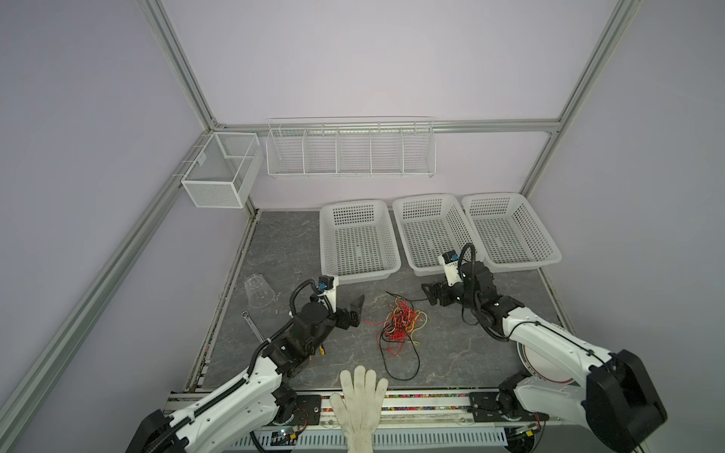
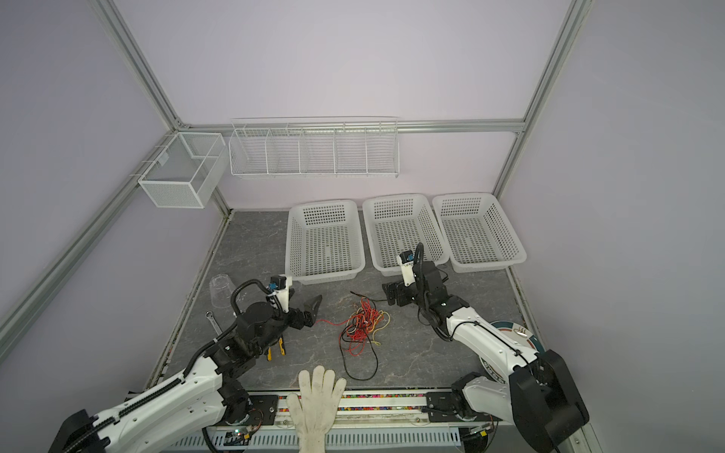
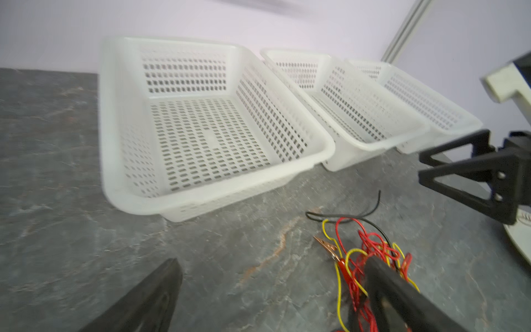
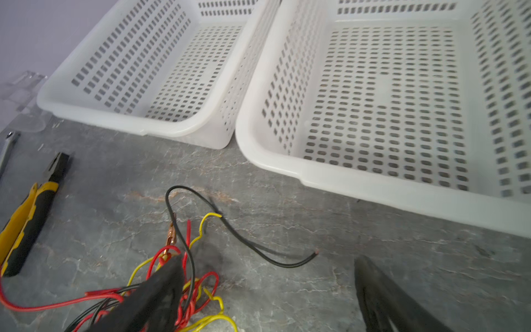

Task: Untangle the cables
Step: 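Lower the left gripper onto the tangle while the right gripper grasps a black wire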

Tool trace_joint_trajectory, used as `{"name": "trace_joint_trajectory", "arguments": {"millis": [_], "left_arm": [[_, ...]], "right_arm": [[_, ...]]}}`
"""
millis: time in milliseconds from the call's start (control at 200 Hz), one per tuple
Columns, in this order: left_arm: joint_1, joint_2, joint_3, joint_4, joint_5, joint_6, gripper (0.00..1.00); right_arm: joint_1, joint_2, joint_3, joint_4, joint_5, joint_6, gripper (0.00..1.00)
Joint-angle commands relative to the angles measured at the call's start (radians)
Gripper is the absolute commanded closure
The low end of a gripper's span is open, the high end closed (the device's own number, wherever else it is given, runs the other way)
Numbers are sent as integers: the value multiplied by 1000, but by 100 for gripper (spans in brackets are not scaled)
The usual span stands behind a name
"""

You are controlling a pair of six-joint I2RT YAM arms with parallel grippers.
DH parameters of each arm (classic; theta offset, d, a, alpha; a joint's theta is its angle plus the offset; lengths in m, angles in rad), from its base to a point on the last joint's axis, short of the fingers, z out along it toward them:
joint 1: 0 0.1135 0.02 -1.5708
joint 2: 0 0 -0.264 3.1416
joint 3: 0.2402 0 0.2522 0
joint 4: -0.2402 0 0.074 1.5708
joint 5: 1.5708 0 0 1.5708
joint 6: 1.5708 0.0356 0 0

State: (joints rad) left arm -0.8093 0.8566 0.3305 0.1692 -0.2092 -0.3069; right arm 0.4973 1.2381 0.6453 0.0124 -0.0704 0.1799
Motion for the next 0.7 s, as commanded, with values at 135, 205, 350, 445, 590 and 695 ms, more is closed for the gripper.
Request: {"name": "trace_joint_trajectory", "arguments": {"millis": [135,205,350,445,590,695], "left_arm": [[-76,179,70,150,-18,-37,1],[-80,214,81,173,-10,-41,1],[-89,250,87,208,-15,-45,1],[-89,257,87,225,-15,-49,1],[-90,260,87,233,-16,-54,1],[-90,263,86,234,-15,-52,1]], "right_arm": [[76,87,24,29,-92,26,27],[97,117,34,16,-102,20,35],[119,176,39,36,-94,30,53],[125,214,47,61,-110,41,60],[139,267,69,74,-130,41,64],[153,289,80,85,-136,40,72]]}}
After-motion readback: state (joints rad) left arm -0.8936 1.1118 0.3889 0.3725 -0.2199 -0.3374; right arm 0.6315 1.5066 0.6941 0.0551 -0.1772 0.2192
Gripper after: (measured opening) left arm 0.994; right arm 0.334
